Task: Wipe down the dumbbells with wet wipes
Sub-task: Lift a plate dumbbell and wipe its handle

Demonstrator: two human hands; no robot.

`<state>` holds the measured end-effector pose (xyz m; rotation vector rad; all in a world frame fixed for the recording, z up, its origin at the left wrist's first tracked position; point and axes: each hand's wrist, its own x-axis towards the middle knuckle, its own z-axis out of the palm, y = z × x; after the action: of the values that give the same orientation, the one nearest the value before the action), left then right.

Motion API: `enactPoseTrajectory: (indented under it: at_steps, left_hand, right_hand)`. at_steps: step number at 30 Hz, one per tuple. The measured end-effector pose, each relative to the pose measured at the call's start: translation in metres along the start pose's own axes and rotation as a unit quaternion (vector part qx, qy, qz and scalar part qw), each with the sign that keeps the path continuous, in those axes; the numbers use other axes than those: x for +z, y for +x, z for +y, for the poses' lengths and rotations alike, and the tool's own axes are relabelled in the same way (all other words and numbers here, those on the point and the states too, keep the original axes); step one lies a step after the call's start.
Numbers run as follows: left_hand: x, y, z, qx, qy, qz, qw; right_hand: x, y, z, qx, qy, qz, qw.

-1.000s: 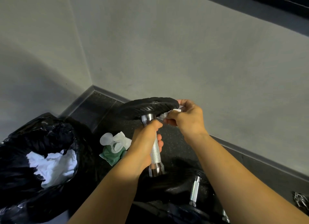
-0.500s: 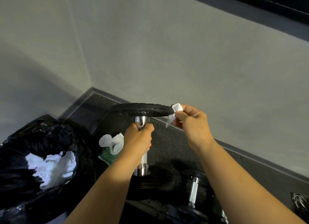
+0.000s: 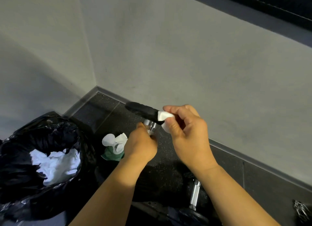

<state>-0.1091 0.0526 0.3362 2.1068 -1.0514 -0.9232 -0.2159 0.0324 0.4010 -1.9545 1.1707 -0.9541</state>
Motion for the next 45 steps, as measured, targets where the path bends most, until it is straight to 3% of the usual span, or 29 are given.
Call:
enactPoseTrajectory:
  at_steps: [5, 13, 15, 19, 21, 28, 36, 45]
  left_hand:
    - [0.003, -0.006, 0.000, 0.006, 0.109, -0.008, 0.994]
    - [-0.002, -0.012, 0.002, 0.031, 0.129, -0.023, 0.991]
    - [-0.004, -0.016, 0.004, 0.049, 0.141, -0.023, 0.989]
    - [-0.005, -0.020, 0.007, 0.069, 0.150, -0.018, 0.986]
    - [-0.006, -0.021, 0.010, 0.074, 0.141, -0.013, 0.987]
    - [-0.008, -0.023, 0.016, 0.076, 0.065, 0.013, 0.995]
    - [-0.006, -0.018, 0.013, 0.067, 0.025, 0.028, 0.997]
    - [-0.009, -0.012, 0.006, 0.039, 0.025, 0.030, 0.998]
  right_hand:
    - [0.003, 0.011, -0.011, -0.044, -0.081, -0.056, 0.994]
    - [0.015, 0.048, -0.025, -0.092, -0.185, -0.146, 0.967]
    - [0.018, 0.063, -0.026, -0.062, -0.169, -0.173, 0.968]
    - [0.021, 0.084, -0.025, 0.057, -0.028, -0.225, 0.972]
    - [0.022, 0.093, -0.020, 0.086, -0.001, -0.221, 0.972]
    - [0.031, 0.102, 0.019, 0.139, -0.058, -0.153, 0.977]
    - [0.003, 0.089, 0.051, 0.219, -0.150, -0.187, 0.946]
    - [-0.021, 0.038, 0.049, 0.225, 0.001, -0.131, 0.965]
